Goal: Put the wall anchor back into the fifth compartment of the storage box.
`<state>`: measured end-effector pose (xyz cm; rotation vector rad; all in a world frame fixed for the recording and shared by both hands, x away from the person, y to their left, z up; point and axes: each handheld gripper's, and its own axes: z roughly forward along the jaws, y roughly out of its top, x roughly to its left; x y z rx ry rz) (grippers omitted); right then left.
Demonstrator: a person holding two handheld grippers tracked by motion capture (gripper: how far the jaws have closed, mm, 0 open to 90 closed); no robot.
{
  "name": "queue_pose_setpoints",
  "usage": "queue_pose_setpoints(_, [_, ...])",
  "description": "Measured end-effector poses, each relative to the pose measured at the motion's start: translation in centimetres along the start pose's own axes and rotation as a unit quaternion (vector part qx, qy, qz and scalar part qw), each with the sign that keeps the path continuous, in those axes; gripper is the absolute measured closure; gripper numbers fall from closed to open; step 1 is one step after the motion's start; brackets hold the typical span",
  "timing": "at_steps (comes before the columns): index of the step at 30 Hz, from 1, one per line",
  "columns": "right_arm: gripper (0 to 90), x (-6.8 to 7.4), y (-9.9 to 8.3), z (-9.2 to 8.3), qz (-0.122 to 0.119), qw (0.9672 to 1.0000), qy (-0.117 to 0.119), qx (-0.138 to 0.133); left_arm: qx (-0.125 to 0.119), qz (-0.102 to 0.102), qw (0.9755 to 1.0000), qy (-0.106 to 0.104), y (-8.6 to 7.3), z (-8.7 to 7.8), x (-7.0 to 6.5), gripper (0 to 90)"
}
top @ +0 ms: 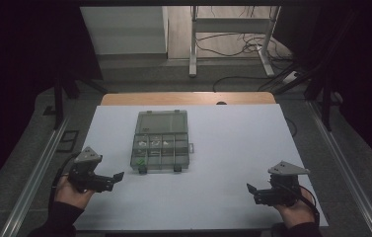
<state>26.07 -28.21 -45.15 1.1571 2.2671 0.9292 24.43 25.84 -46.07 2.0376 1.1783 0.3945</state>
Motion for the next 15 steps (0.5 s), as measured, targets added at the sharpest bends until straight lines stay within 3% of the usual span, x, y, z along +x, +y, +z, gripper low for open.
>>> queue_pose_setpoints(4, [1.0,0.0,0.0,0.0,0.001,1.0000,0.000,0.000,-0.008,-0.013,0.9998,-0.008,-1.1,-1.0,-0.1,0.0])
queue_pose_setpoints(8, [1.0,0.0,0.0,0.0,0.000,1.0000,-0.001,0.000,0.003,-0.013,0.9999,-0.007,-1.9,-1.4,-0.5,0.0])
queue_pose_setpoints(15, [0.9,0.0,0.0,0.0,-0.001,1.0000,0.000,0.003,0.013,-0.012,0.9998,-0.006,-2.0,-1.2,-0.6,0.0])
